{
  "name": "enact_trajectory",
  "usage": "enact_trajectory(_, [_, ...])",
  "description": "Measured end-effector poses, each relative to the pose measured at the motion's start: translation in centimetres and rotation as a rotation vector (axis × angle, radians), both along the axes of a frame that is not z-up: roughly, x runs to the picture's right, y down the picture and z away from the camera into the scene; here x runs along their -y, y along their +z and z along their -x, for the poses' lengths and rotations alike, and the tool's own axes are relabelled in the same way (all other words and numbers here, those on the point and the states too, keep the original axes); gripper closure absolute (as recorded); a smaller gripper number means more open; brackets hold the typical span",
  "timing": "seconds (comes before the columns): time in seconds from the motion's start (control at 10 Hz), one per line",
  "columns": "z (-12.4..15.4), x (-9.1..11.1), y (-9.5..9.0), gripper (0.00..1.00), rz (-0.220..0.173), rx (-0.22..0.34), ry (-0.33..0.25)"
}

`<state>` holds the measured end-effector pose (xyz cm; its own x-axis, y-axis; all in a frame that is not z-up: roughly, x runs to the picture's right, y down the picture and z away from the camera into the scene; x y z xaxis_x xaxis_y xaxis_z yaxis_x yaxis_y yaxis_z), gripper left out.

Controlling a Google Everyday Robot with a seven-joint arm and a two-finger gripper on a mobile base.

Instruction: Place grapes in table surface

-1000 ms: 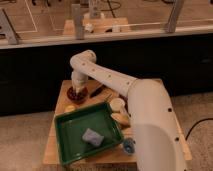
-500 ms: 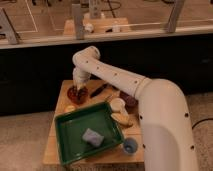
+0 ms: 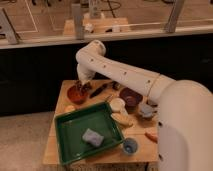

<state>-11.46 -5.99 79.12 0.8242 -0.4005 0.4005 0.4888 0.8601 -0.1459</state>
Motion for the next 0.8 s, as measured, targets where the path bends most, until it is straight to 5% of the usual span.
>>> enact_trajectory(0.2, [-2.3, 0.8, -1.1, 1.0, -0.031, -0.052, 0.044])
enact_trajectory(0.8, [-9.9, 0.8, 0.7, 1.0, 0.017, -0.231, 0.209])
